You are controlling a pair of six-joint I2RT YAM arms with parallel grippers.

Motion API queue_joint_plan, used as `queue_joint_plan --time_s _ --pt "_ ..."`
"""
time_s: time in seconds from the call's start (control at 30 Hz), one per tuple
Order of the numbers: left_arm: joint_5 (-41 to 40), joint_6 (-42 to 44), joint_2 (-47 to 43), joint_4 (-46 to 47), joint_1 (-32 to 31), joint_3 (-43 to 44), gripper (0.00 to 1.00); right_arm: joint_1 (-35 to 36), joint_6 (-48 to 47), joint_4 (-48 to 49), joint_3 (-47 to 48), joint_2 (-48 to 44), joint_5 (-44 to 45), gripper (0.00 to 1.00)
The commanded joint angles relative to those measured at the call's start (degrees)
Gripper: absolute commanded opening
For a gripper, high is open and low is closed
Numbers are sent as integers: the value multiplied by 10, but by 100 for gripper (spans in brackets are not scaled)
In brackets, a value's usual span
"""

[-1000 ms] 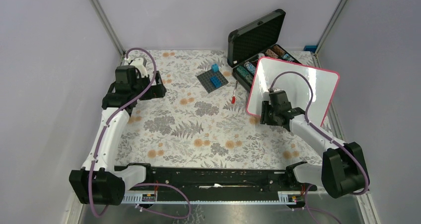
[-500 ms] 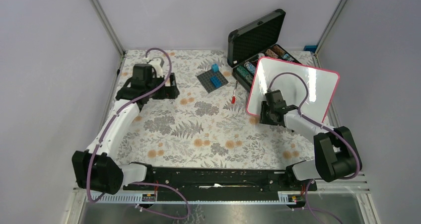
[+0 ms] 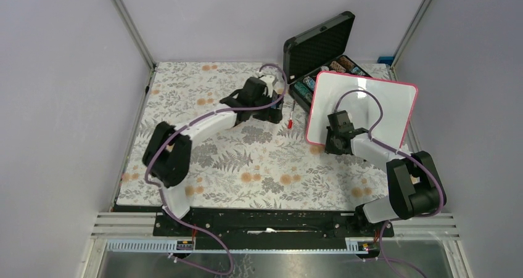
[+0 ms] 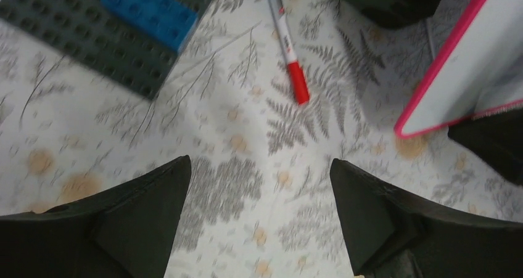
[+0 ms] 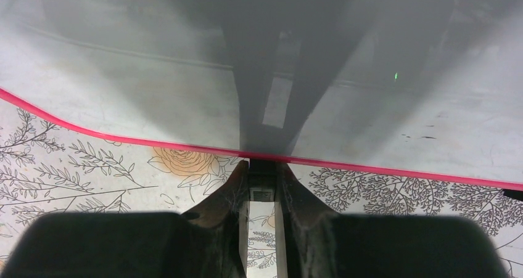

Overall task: Write a sentence on the whiteboard
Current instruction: Pick up the whiteboard marker from the center of the board.

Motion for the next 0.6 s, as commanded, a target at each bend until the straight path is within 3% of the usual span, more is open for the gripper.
queue_joint_plan --time_s 0.0,0.1,0.57 --pt "-63 -27 80 80 -27 94 91 5 2 9 16 -5 18 0" --pt "-91 -26 137 87 -43 138 89 5 3 9 15 -9 20 0" --pt "-128 -12 307 64 -71 277 57 6 9 12 3 -24 21 0"
